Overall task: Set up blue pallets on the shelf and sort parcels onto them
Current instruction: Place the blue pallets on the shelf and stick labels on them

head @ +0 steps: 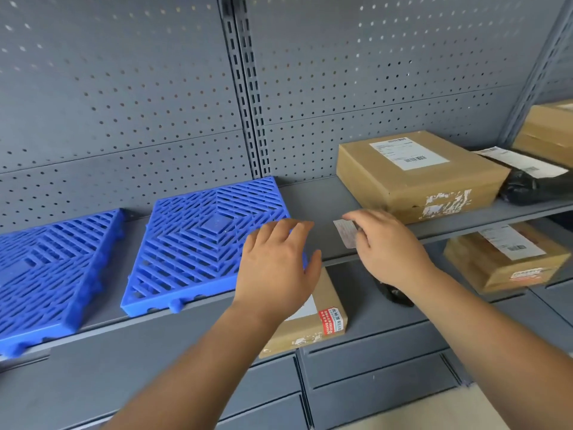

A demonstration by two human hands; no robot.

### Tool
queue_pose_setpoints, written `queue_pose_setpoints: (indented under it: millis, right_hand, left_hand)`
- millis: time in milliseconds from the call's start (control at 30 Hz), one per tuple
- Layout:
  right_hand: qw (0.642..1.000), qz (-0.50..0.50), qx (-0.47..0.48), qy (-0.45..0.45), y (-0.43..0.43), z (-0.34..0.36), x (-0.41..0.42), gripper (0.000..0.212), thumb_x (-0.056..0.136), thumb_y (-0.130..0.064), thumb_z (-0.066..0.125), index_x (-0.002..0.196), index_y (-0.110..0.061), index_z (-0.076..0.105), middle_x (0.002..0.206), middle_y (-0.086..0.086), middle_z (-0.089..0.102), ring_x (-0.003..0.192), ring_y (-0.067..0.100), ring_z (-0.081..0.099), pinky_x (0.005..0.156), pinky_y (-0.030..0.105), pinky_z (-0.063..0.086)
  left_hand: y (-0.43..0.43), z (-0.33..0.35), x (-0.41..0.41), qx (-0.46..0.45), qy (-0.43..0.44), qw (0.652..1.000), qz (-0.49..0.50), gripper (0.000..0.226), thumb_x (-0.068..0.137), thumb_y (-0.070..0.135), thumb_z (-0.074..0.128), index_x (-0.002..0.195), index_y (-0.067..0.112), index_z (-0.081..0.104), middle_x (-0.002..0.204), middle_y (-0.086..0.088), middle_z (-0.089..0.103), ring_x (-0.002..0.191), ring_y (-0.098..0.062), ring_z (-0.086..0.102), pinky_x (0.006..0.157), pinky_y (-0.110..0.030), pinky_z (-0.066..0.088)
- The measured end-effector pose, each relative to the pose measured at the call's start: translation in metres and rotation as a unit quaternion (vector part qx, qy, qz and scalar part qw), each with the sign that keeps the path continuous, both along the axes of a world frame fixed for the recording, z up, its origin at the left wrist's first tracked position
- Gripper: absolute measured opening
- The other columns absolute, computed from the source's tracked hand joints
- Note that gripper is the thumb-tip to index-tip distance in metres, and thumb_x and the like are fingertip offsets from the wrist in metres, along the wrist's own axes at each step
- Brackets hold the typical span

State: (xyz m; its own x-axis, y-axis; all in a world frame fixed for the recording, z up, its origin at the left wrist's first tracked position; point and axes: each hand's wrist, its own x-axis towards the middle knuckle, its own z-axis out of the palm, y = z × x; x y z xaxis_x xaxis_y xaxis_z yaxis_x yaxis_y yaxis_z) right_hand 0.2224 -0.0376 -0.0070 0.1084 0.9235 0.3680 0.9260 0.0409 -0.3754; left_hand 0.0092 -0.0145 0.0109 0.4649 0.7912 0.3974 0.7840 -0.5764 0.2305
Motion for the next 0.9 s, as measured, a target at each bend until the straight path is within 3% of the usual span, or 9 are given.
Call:
queue_pose_setpoints:
  millis: [200, 333, 500, 733, 900]
  right_hand:
    - [0.996, 0.033, -0.078, 0.000, 0.002, -0.016, 0.028, 0.049, 0.097, 0.001, 0.047, 0.144, -0.013, 0.055, 0.146, 0.007, 0.057, 0.135, 0.027, 0.049, 0.108, 0.041, 0.044]
    - [0.991, 0.090, -0.100, -0.012, 0.006, -0.022, 0.035, 0.054, 0.097, 0.000, 0.045, 0.149, -0.014, 0.049, 0.154, 0.005, 0.050, 0.147, 0.019, 0.037, 0.118, 0.030, 0.028]
    - [0.987, 0.117, -0.106, -0.017, 0.008, -0.023, 0.038, 0.057, 0.094, -0.001, 0.044, 0.149, -0.014, 0.051, 0.155, 0.002, 0.049, 0.150, 0.017, 0.032, 0.119, 0.019, 0.014]
    - [0.988, 0.129, -0.077, -0.028, 0.003, -0.021, 0.037, 0.055, 0.080, -0.011, 0.054, 0.134, -0.010, 0.064, 0.136, 0.002, 0.061, 0.132, 0.021, 0.046, 0.113, 0.038, 0.040]
    - [0.991, 0.116, -0.061, -0.030, -0.002, -0.022, 0.038, 0.050, 0.078, -0.015, 0.063, 0.128, -0.013, 0.065, 0.123, -0.003, 0.065, 0.121, 0.021, 0.049, 0.102, 0.037, 0.046]
  left_hand:
    - [0.005, -0.013, 0.037, -0.024, 0.012, 0.999, -0.019, 0.043, 0.096, 0.040, 0.059, 0.135, 0.021, 0.063, 0.129, 0.001, 0.067, 0.125, -0.028, 0.056, 0.109, -0.043, 0.035]
    - [0.008, -0.020, 0.054, -0.031, 0.015, 0.999, -0.033, 0.043, 0.095, 0.038, 0.059, 0.134, 0.021, 0.064, 0.125, 0.001, 0.069, 0.125, -0.027, 0.056, 0.109, -0.039, 0.033]
    - [0.012, -0.025, 0.064, -0.034, 0.019, 0.998, -0.044, 0.039, 0.094, 0.037, 0.059, 0.129, 0.022, 0.067, 0.121, 0.003, 0.071, 0.122, -0.025, 0.057, 0.107, -0.037, 0.033]
    - [0.016, -0.029, 0.070, -0.015, 0.055, 0.997, -0.056, 0.036, 0.092, 0.039, 0.057, 0.124, 0.028, 0.068, 0.114, 0.008, 0.071, 0.118, -0.022, 0.056, 0.107, -0.035, 0.030]
    - [0.014, -0.028, 0.073, -0.001, 0.061, 0.996, -0.063, 0.033, 0.085, 0.040, 0.066, 0.113, 0.025, 0.073, 0.101, 0.006, 0.074, 0.109, -0.023, 0.062, 0.102, -0.034, 0.033]
